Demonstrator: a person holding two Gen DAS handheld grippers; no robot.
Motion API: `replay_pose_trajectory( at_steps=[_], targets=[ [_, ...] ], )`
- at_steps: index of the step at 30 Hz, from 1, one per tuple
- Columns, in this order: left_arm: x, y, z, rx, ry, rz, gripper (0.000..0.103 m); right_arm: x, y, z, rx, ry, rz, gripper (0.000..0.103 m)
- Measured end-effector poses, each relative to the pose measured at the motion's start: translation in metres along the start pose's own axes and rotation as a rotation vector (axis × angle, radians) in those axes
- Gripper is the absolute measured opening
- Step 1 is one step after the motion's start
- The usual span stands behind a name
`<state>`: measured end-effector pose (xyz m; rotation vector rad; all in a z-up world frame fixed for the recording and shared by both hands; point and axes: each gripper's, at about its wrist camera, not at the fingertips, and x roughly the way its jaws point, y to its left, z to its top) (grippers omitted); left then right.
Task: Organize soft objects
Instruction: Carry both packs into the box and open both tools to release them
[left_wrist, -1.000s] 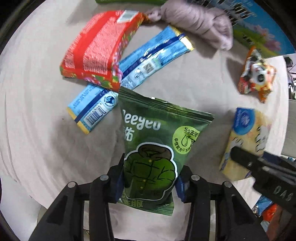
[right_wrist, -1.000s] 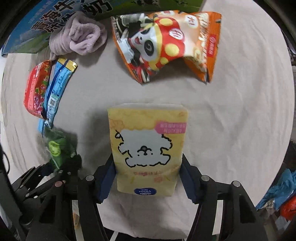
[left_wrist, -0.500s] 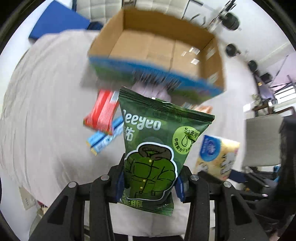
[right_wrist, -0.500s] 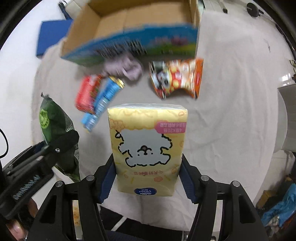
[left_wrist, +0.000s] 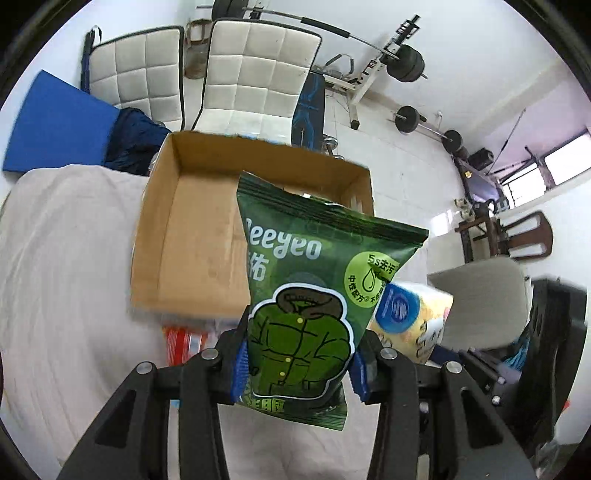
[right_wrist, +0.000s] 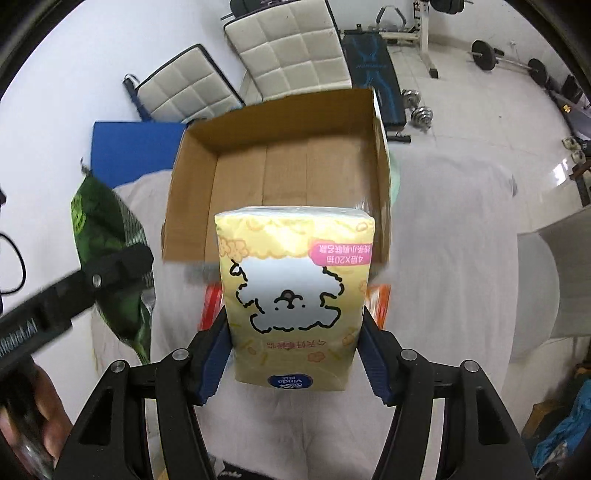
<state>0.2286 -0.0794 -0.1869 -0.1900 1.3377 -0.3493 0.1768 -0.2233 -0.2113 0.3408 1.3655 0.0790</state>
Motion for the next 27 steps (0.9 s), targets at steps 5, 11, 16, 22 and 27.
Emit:
replay_pose_trajectory(
  at_steps=[5,11,16,22,27],
  targets=[
    [0.048,0.02,0.062,-0.036,0.085,-0.026,0.04,0.027,0.002,0.052,0.015,0.023,-0.028,0.066],
    [0.126,0.049,0.111,-0.083,0.213,-0.049,0.04,0.087,-0.001,0.112,0.009,0.078,-0.073,0.066],
    [0.175,0.054,0.129,-0.08,0.291,-0.068,0.04,0.138,-0.01,0.15,-0.007,0.12,-0.106,0.066],
    [0.206,0.048,0.146,-0.053,0.342,-0.061,0.04,0.18,-0.022,0.18,-0.04,0.161,-0.149,0.066],
    [0.225,0.041,0.156,-0.038,0.373,-0.07,0.041,0.195,-0.024,0.191,-0.072,0.179,-0.177,0.066]
  ],
)
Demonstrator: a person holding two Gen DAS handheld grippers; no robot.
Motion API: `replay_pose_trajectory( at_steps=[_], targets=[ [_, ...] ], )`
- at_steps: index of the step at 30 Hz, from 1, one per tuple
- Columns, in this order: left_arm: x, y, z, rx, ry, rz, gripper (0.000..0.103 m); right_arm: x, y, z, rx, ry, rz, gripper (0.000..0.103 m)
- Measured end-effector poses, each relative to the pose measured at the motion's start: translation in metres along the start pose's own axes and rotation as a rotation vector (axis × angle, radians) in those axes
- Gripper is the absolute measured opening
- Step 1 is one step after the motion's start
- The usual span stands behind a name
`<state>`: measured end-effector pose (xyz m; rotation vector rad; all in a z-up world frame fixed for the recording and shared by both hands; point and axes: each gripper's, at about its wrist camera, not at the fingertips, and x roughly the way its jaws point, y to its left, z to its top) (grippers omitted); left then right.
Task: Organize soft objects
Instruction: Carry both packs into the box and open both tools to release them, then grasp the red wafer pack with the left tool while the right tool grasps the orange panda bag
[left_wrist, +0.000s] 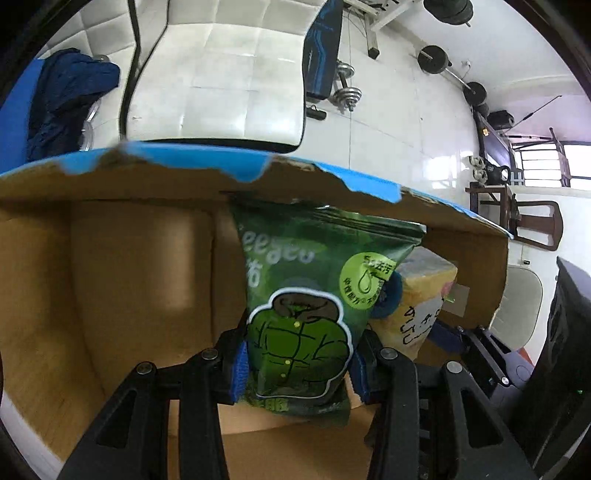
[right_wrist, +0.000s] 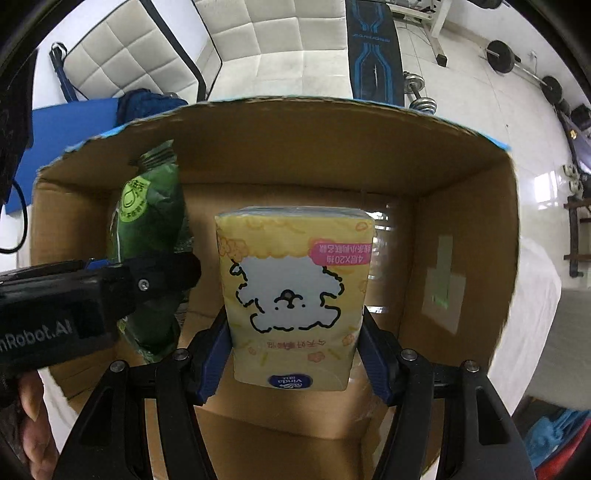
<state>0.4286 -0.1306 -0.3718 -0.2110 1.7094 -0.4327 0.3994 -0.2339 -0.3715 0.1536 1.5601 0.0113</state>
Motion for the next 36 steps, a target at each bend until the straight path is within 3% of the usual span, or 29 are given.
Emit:
replay_pose_trajectory(
  at_steps=[5,7,12,15,17,20,24,36],
  targets=[
    [0.009,-0.005,0.005,-0.012,0.026,0.035,0.047,0.011,-0.003,0.008,0.006,0.029,0.008,0.07],
    [0.005,-0.009,0.003,0.003,0.009,0.055,0.06,0.009,-0.002,0.007,-0.006,0.029,0.013,0.072],
    [-0.016,-0.018,-0.009,0.049,-0.04,0.111,0.072,-0.004,0.005,0.002,-0.016,0.018,-0.001,0.078],
    [-0.03,-0.016,-0.02,0.05,-0.071,0.121,0.083,-0.016,0.009,-0.007,-0.021,-0.001,-0.036,0.087],
    [-0.043,-0.016,-0.031,0.051,-0.103,0.152,0.084,-0.024,0.012,-0.019,-0.018,-0.001,-0.052,0.087],
    [-0.056,-0.015,-0.05,0.069,-0.144,0.204,0.101,-0.03,0.016,-0.031,-0.018,-0.002,-0.054,0.087],
    [-0.073,-0.01,-0.075,0.088,-0.2,0.246,0.102,-0.037,0.023,-0.048,0.006,-0.029,-0.041,0.103],
    [-0.136,-0.008,-0.153,0.166,-0.402,0.296,0.102,-0.097,0.039,-0.124,0.088,-0.269,-0.096,0.103]
  ],
)
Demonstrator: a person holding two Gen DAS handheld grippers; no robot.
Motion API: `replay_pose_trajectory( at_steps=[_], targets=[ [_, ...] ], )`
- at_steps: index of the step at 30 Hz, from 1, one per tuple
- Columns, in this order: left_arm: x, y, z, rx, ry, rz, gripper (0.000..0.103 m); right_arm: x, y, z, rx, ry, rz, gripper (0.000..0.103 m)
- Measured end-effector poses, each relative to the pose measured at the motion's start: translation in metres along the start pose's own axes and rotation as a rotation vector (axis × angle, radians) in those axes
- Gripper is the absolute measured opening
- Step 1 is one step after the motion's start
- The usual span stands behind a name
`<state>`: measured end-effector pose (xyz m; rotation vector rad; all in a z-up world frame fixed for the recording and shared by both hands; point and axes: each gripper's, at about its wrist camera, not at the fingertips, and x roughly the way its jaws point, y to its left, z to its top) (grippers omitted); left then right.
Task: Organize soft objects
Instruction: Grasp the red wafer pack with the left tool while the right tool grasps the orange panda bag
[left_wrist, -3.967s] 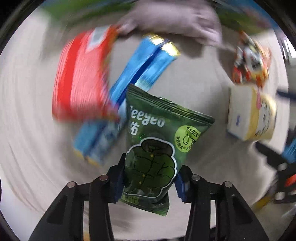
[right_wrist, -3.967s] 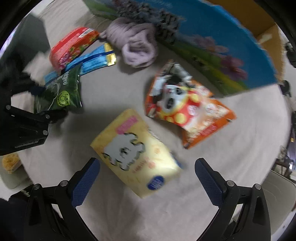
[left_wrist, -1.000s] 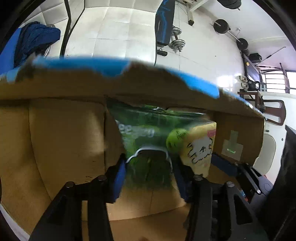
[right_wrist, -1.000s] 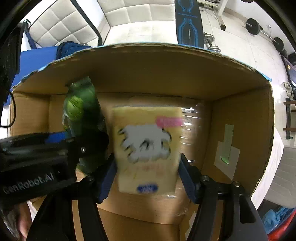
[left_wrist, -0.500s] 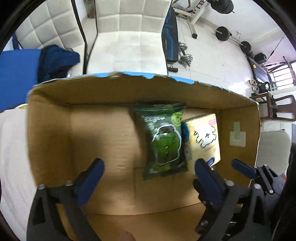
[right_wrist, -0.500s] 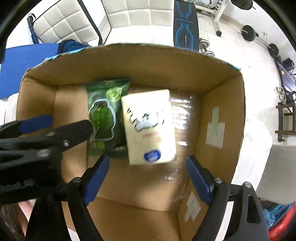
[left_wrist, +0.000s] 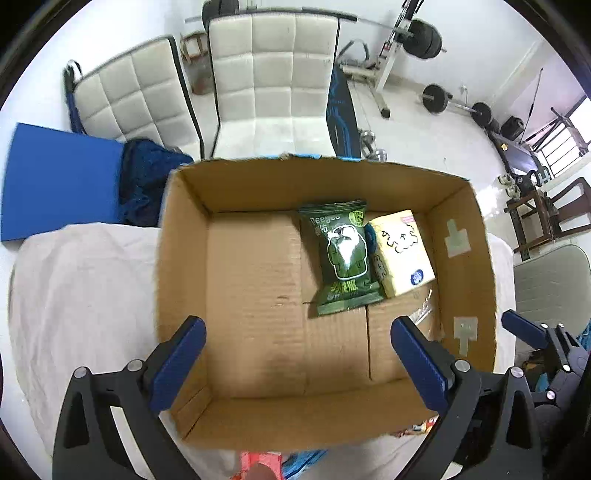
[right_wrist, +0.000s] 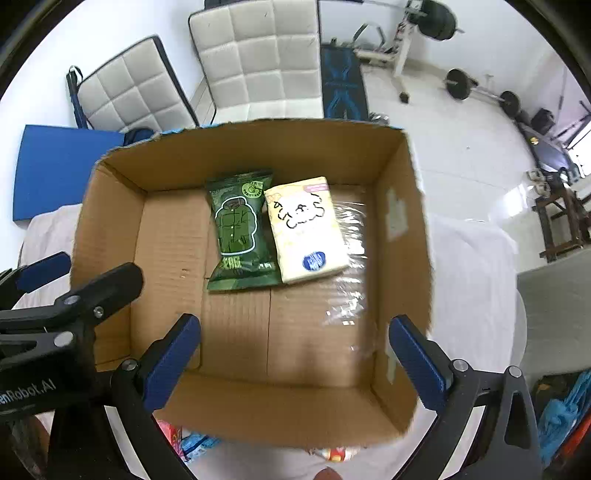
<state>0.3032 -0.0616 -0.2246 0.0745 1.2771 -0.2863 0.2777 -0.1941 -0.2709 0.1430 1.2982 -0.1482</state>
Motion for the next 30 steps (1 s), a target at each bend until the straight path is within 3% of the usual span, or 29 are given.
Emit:
replay_pose_trajectory(
  at_steps=[5,15,20,25,30],
  targets=[
    [-0.033,0.015,-0.014,-0.009,-0.09,0.025,0.102,-0.035,0.0,-0.028,0.025,-0.042,0.02,0.103],
    [-0.099,0.013,-0.056,-0.052,-0.171,0.036,0.102,-0.116,-0.005,-0.077,0.012,-0.151,0.087,0.103],
    [-0.116,0.004,-0.076,-0.066,-0.185,0.048,0.102,-0.137,-0.014,-0.091,0.002,-0.165,0.112,0.103],
    [-0.105,0.007,-0.091,-0.094,-0.151,0.066,0.102,-0.122,-0.035,-0.106,0.034,-0.101,0.127,0.103],
    [-0.063,0.024,-0.112,-0.159,-0.057,0.102,0.103,-0.055,-0.073,-0.122,0.119,0.071,0.087,0.103]
  ],
)
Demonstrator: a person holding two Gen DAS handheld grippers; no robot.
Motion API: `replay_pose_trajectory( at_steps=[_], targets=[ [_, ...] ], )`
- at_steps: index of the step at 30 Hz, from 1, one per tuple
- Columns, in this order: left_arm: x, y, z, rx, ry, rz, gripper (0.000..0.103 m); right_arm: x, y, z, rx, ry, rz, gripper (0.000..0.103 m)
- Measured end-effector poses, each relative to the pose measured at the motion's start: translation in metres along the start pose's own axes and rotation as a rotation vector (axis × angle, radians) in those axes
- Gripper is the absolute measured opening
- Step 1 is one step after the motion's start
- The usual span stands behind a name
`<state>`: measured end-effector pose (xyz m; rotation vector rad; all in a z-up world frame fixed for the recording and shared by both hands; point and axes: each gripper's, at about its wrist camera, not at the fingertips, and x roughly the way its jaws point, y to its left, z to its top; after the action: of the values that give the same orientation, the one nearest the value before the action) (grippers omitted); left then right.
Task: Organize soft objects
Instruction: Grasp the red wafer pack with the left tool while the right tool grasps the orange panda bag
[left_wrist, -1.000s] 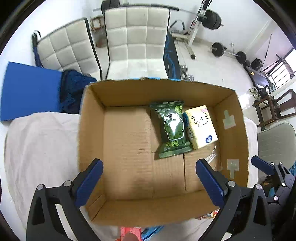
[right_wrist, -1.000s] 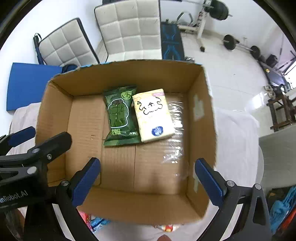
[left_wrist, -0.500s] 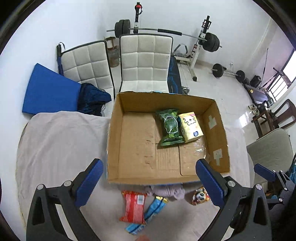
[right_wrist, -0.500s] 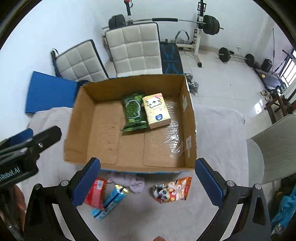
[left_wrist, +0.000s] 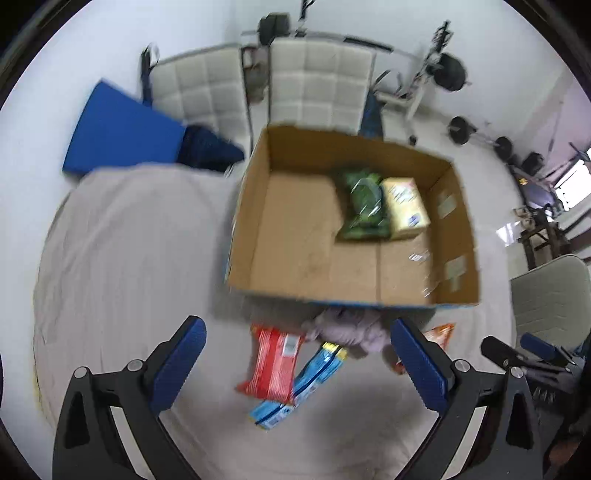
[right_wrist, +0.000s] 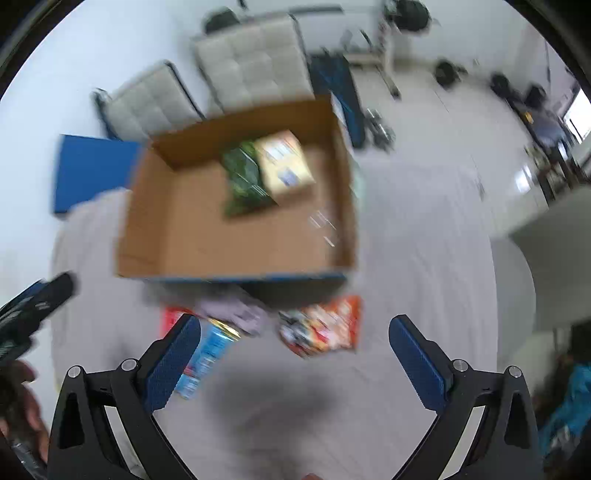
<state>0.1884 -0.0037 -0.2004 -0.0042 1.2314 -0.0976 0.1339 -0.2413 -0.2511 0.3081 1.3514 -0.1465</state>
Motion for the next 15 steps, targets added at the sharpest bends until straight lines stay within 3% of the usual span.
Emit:
replay_pose_trajectory(
  at_steps=[2,6,10,14,15],
  targets=[
    [0.024,0.006,-0.01,-0.029,0.059,0.012,0.103,0.028,-0.02,-0.004,0.103,0.071,0.014,0.103],
    [0.07,0.019,-0.031,-0.106,0.183,0.013,0.103,0.096,-0.057,-0.021,0.418,0.211,0.146,0.103],
    [0.096,0.031,-0.047,-0.162,0.253,0.01,0.103,0.134,-0.07,-0.034,0.622,0.215,0.213,0.101],
    [0.114,0.042,-0.054,-0.184,0.288,0.029,0.102,0.157,-0.078,-0.044,0.761,0.203,0.244,0.085],
    [0.118,0.043,-0.055,-0.184,0.296,0.031,0.102,0.161,-0.079,-0.046,0.783,0.195,0.26,0.085]
  ],
)
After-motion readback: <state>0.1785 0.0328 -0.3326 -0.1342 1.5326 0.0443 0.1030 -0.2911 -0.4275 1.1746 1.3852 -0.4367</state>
